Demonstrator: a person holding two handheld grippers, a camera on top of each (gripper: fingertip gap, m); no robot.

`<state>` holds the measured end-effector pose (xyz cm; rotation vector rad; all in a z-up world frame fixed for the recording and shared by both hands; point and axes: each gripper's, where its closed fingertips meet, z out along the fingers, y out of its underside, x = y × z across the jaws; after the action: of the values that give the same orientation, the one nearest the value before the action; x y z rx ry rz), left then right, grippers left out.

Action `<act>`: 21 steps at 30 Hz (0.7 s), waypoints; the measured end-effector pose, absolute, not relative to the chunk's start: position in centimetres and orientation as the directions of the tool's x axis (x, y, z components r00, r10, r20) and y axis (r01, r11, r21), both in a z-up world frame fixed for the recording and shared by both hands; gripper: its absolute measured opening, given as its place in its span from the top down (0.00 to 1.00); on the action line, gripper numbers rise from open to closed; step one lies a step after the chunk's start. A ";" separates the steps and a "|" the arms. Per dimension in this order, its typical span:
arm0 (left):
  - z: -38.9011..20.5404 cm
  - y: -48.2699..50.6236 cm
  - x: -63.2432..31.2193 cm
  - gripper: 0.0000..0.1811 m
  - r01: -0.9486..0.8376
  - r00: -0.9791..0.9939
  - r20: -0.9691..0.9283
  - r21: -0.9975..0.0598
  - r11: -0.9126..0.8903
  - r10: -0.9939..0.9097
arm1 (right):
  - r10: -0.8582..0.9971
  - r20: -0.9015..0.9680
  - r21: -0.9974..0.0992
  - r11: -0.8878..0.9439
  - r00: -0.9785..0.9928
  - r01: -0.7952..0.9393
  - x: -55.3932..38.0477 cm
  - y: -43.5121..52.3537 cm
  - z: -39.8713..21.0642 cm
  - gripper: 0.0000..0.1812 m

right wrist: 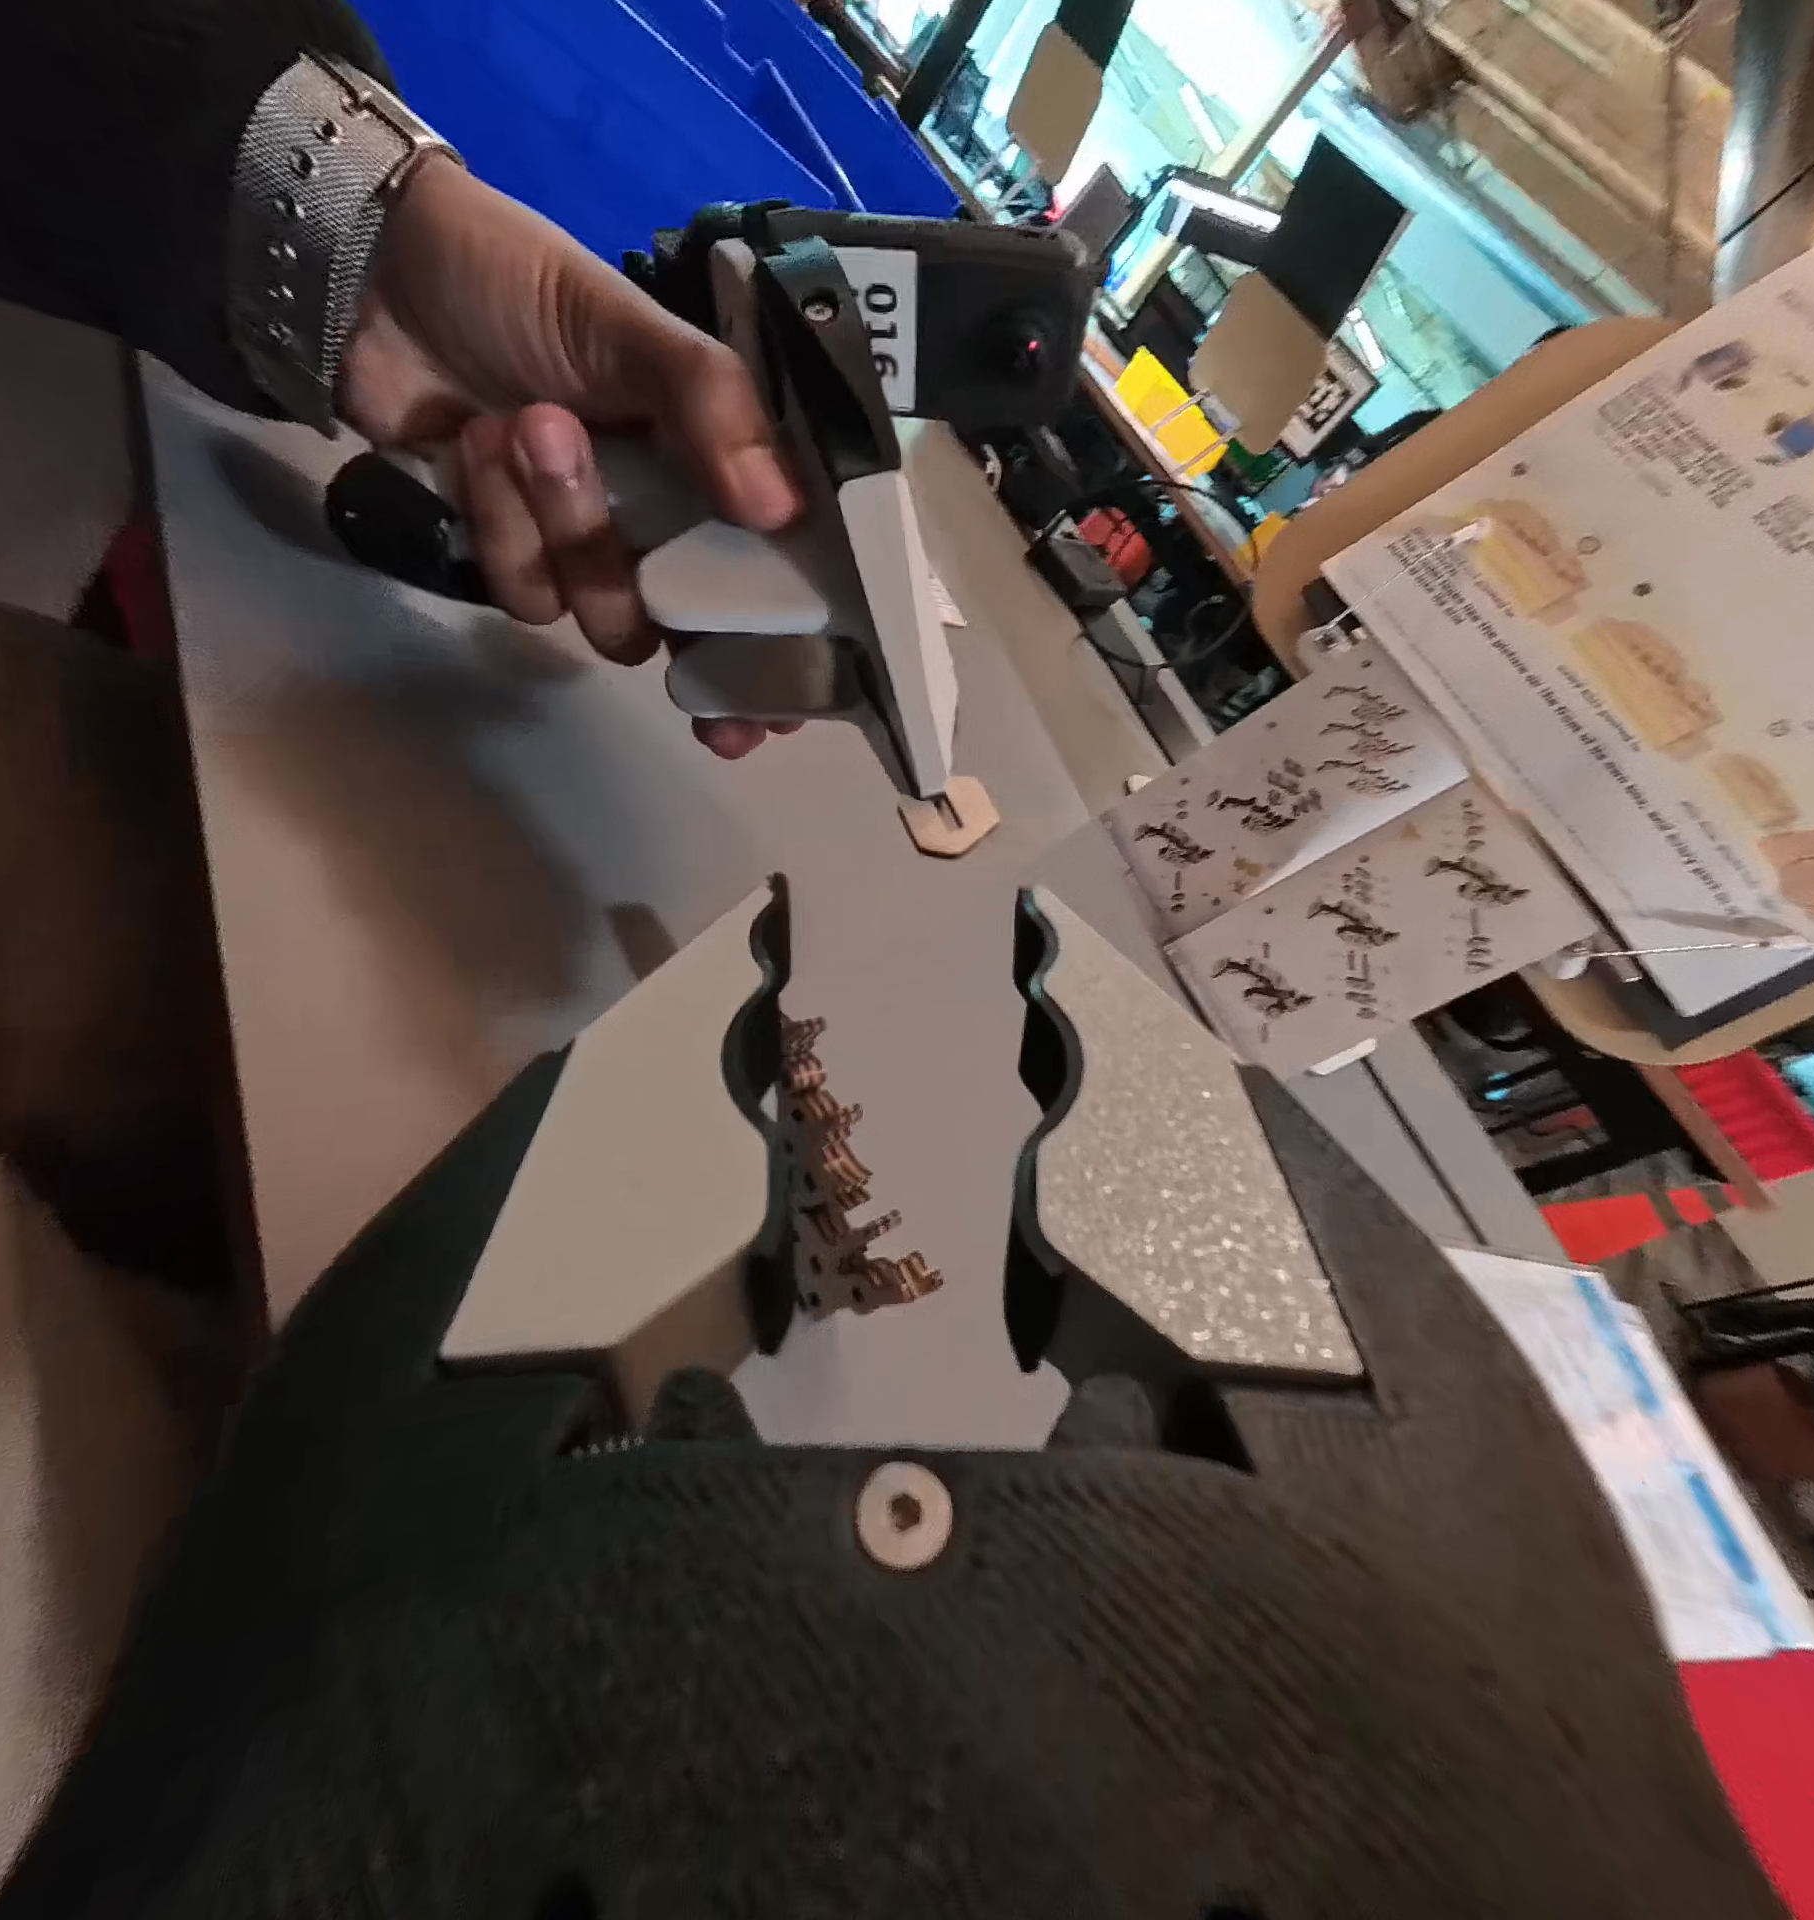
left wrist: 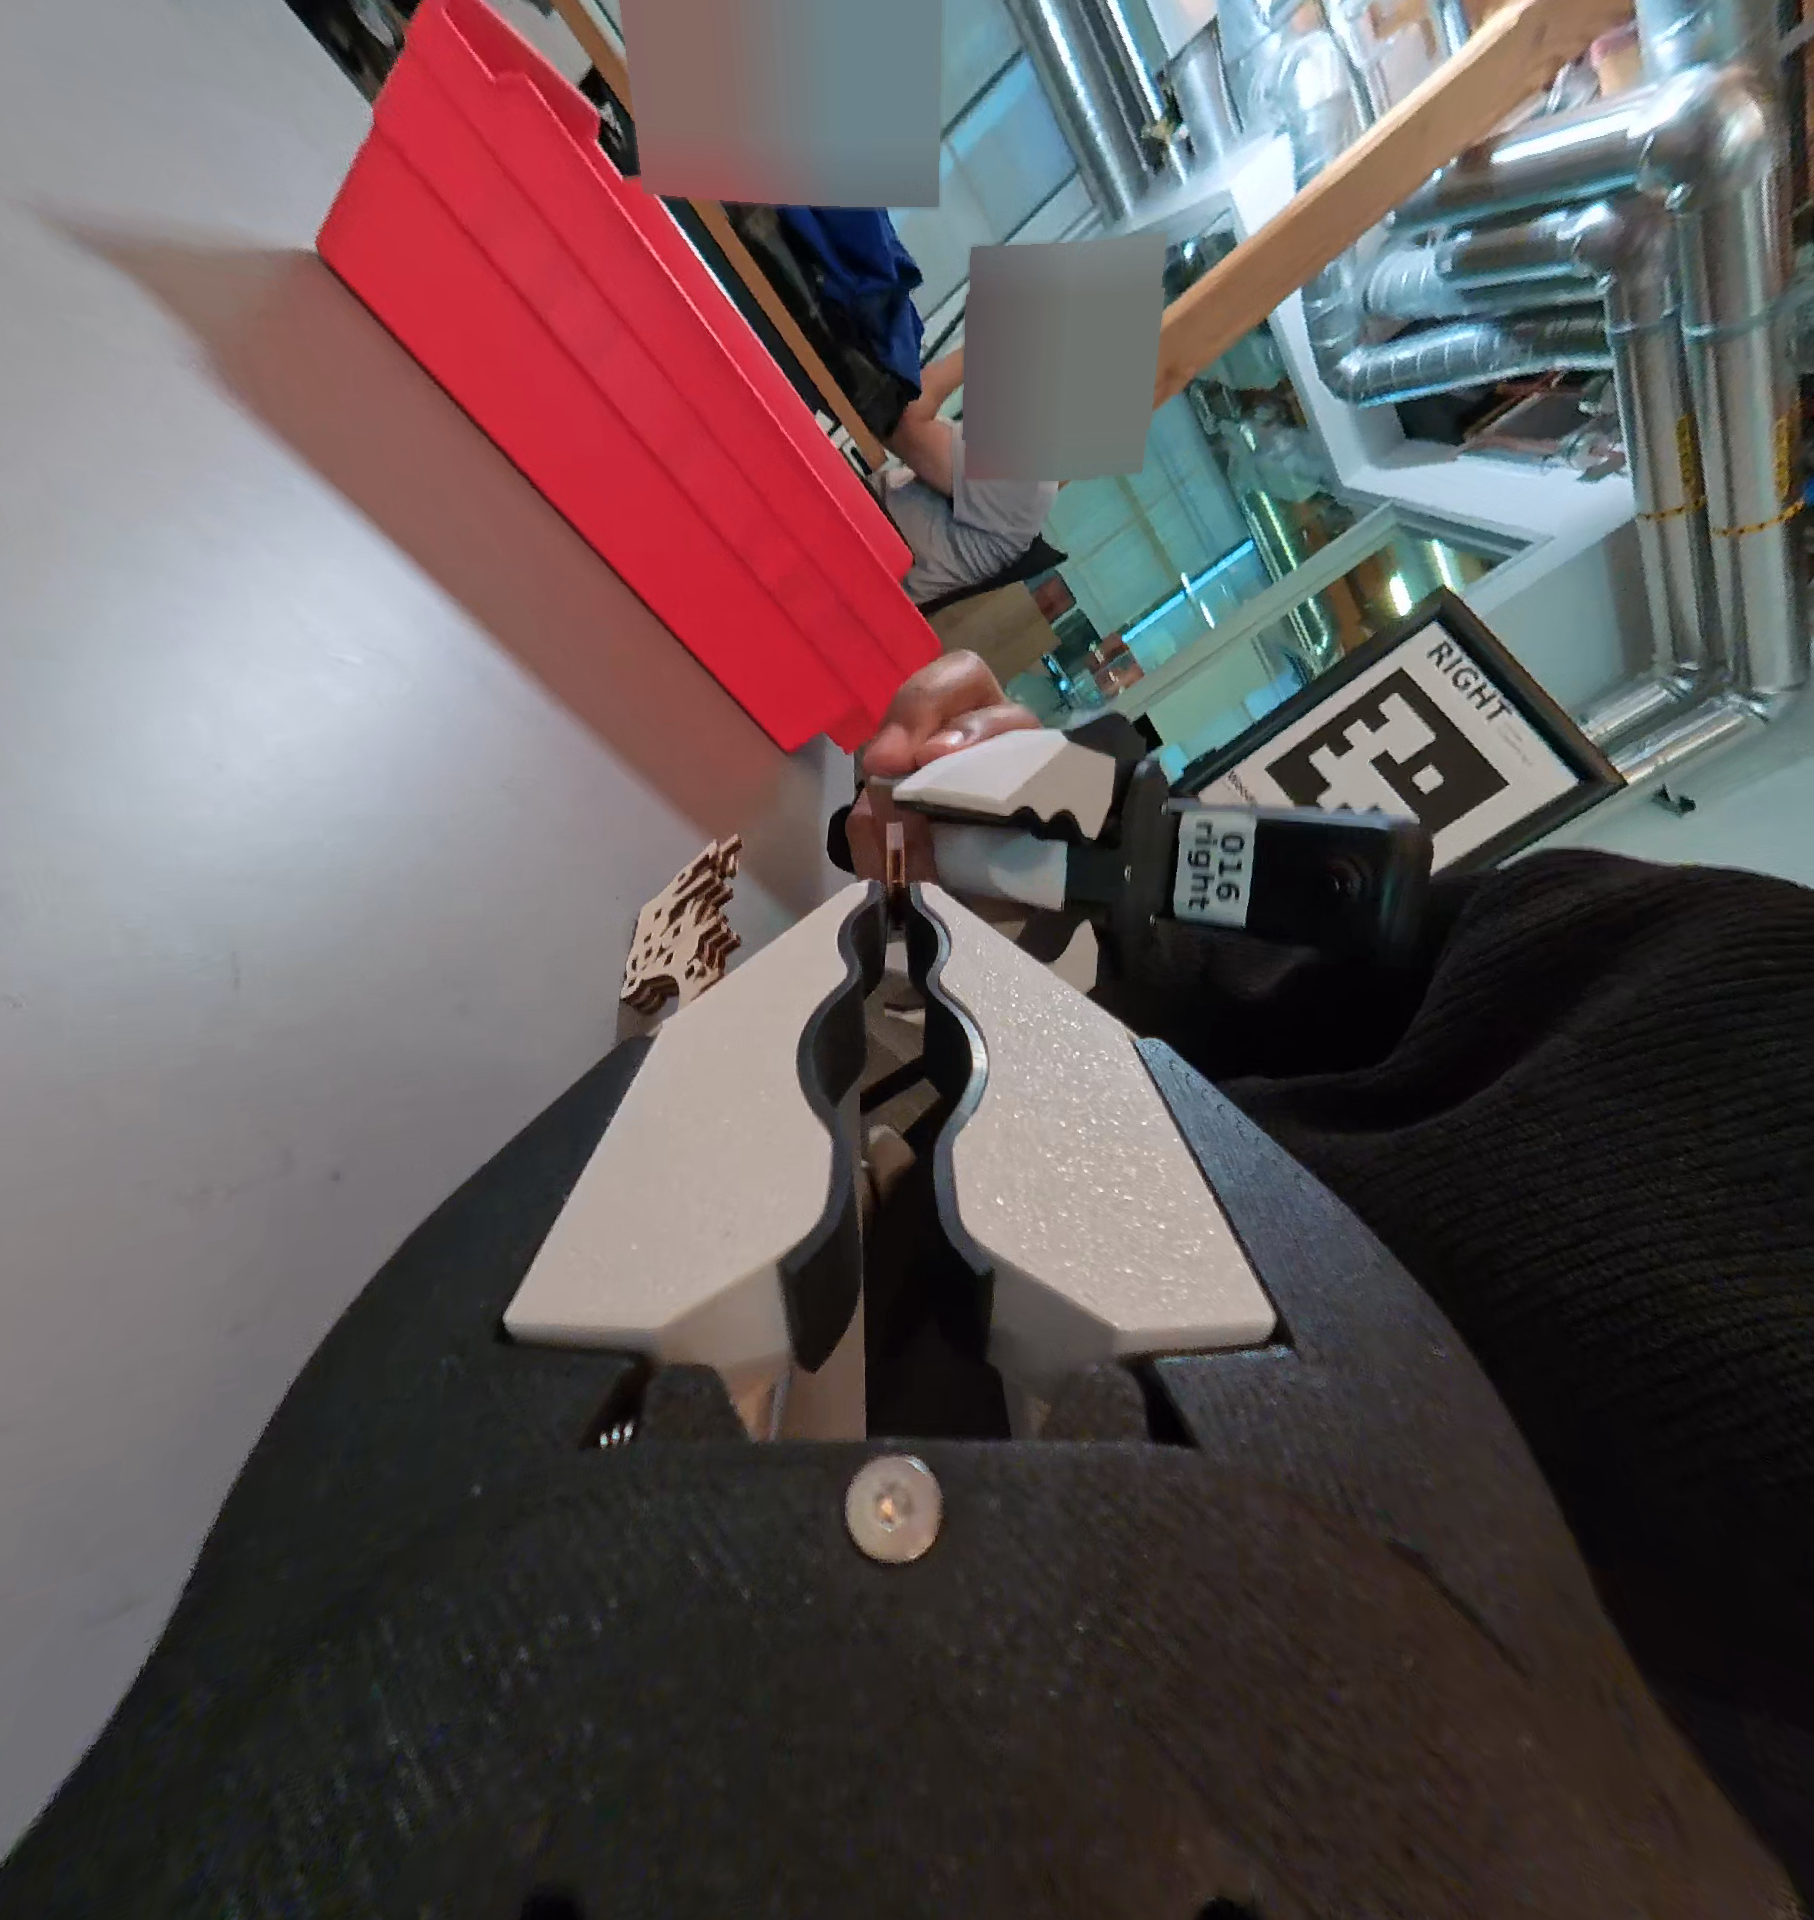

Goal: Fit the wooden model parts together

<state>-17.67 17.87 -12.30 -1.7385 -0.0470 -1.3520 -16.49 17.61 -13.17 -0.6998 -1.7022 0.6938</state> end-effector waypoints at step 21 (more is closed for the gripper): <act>-13.6 16.7 -15.4 1.00 0.400 0.373 0.801 -0.595 -0.697 -0.469 | 0.752 0.589 -0.757 0.641 -0.295 0.123 -16.1 16.8 -14.2 0.91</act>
<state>-15.38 16.67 -13.64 -1.8618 0.0594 -1.4224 -16.07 16.80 -14.19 -0.7061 -1.7885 0.7324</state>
